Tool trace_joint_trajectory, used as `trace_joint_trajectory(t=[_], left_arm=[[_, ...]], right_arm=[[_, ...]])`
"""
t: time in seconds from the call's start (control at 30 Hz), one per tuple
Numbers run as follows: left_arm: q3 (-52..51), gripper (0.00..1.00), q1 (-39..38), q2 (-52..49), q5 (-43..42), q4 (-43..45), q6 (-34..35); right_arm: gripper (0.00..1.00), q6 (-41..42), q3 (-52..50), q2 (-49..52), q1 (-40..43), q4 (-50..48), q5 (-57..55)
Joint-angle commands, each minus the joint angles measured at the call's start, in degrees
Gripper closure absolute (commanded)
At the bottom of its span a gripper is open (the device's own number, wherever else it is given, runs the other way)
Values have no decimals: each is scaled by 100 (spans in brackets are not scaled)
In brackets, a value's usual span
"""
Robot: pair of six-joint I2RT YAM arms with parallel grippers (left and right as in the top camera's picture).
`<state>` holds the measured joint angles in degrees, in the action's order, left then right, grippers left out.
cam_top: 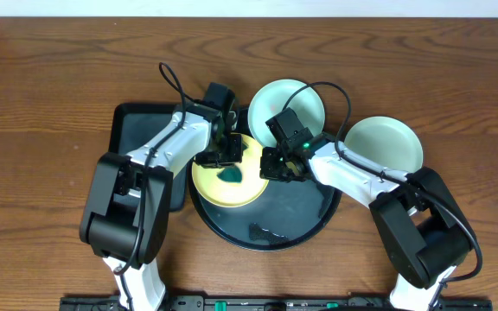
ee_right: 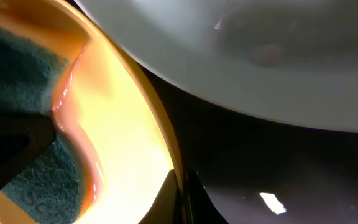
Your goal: Clean dirty plates on tray and stack at the side
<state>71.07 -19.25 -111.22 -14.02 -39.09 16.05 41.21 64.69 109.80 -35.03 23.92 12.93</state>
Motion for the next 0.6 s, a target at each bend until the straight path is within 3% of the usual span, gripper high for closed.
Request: trace_joint_trajectory(t=[0.0,0.2,0.57], left_arm=[[92,93,101,-17,1257,-225,621],[503,93,101,470,1257,-841,660],[765,92,391,2009,1366,-1023,671]], right_arm=[[99,-17,20,83,-20,72,-205],[99,-15,20,83,-20,68,-205],[99,-61,61,68,-20,107,-188]])
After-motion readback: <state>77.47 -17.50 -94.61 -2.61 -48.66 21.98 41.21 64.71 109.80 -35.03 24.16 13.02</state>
